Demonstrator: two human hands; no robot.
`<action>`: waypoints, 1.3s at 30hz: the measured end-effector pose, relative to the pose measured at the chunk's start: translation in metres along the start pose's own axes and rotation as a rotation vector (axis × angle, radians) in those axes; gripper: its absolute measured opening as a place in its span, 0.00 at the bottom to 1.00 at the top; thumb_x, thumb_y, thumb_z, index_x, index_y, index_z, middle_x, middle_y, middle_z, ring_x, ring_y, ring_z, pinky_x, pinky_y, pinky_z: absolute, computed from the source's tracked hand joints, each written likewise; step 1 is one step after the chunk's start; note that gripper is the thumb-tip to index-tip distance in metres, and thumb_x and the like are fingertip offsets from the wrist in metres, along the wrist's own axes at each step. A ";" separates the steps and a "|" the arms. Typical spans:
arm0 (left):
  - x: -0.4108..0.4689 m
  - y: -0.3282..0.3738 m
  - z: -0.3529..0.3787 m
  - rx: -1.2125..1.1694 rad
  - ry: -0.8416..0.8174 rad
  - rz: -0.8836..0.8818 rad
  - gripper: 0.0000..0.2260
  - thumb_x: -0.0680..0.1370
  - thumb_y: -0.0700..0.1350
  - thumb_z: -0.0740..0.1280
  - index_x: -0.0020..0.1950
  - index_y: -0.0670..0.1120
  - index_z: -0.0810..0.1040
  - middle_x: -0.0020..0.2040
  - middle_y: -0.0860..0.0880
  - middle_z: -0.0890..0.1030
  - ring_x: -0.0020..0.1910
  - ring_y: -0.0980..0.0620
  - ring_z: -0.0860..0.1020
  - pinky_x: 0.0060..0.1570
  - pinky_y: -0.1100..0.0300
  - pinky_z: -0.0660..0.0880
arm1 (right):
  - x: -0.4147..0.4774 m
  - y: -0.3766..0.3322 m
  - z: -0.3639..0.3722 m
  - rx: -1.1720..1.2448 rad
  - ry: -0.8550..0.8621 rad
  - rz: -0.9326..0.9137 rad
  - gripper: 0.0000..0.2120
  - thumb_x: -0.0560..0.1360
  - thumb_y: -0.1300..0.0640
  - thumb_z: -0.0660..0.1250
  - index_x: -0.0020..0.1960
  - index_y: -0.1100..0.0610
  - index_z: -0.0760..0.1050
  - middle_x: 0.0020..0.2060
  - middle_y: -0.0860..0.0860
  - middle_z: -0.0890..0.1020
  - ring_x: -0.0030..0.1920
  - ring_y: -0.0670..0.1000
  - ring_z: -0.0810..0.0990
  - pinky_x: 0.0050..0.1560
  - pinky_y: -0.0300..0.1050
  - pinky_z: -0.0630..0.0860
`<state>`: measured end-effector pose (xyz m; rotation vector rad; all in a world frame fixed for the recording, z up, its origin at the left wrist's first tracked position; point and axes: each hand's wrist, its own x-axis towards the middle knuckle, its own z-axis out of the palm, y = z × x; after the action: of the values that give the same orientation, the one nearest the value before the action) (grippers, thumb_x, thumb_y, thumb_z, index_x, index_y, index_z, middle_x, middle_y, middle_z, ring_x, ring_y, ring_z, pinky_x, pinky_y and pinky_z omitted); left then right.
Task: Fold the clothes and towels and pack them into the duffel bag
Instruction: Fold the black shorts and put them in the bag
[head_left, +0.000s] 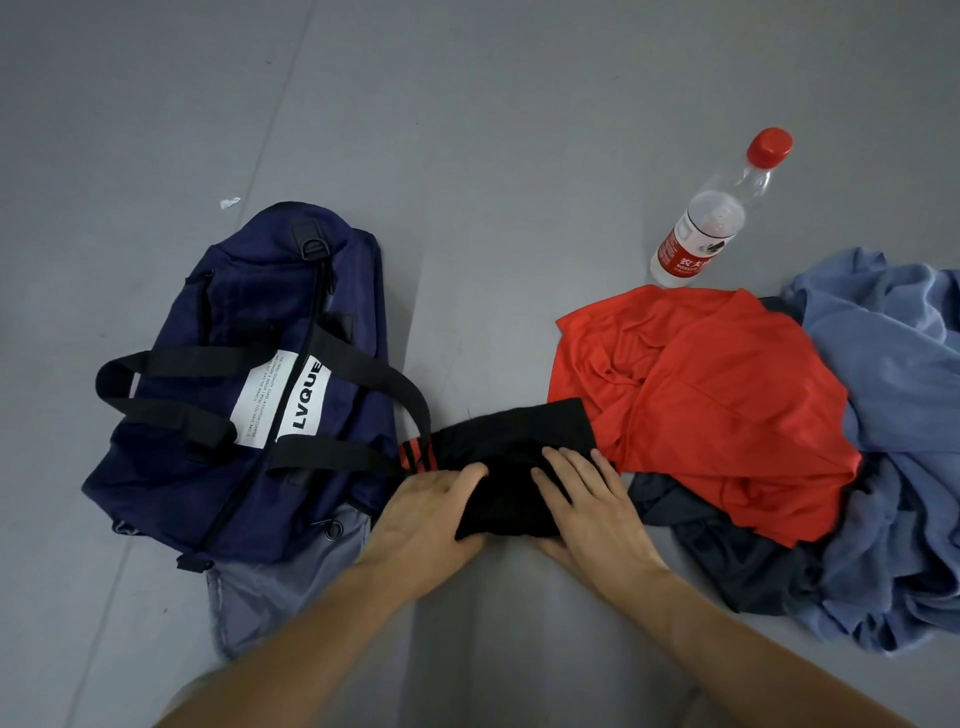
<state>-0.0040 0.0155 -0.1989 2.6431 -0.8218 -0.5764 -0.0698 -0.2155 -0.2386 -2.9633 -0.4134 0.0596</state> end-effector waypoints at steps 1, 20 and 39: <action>0.003 0.001 -0.008 -0.056 -0.053 -0.010 0.22 0.74 0.55 0.67 0.66 0.56 0.68 0.54 0.54 0.80 0.53 0.52 0.78 0.52 0.59 0.73 | 0.002 -0.002 -0.004 0.031 0.030 -0.017 0.37 0.64 0.41 0.77 0.68 0.59 0.76 0.67 0.56 0.76 0.65 0.58 0.75 0.66 0.59 0.73; 0.006 0.076 0.040 -1.216 0.299 -0.706 0.28 0.81 0.49 0.65 0.77 0.62 0.56 0.42 0.51 0.85 0.45 0.51 0.83 0.54 0.48 0.79 | 0.010 -0.014 -0.019 0.392 -0.095 0.339 0.30 0.82 0.43 0.56 0.80 0.39 0.48 0.60 0.49 0.76 0.51 0.52 0.75 0.50 0.48 0.77; -0.002 -0.006 -0.242 -1.008 0.478 -0.411 0.32 0.78 0.39 0.71 0.78 0.58 0.64 0.67 0.53 0.79 0.62 0.59 0.79 0.64 0.58 0.75 | 0.197 -0.114 -0.202 1.194 -0.260 0.249 0.36 0.83 0.53 0.59 0.80 0.41 0.38 0.78 0.48 0.62 0.72 0.52 0.69 0.73 0.47 0.66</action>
<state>0.1090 0.0632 0.0101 1.8396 0.1673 -0.2920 0.1007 -0.0817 -0.0255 -1.7985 0.0119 0.5165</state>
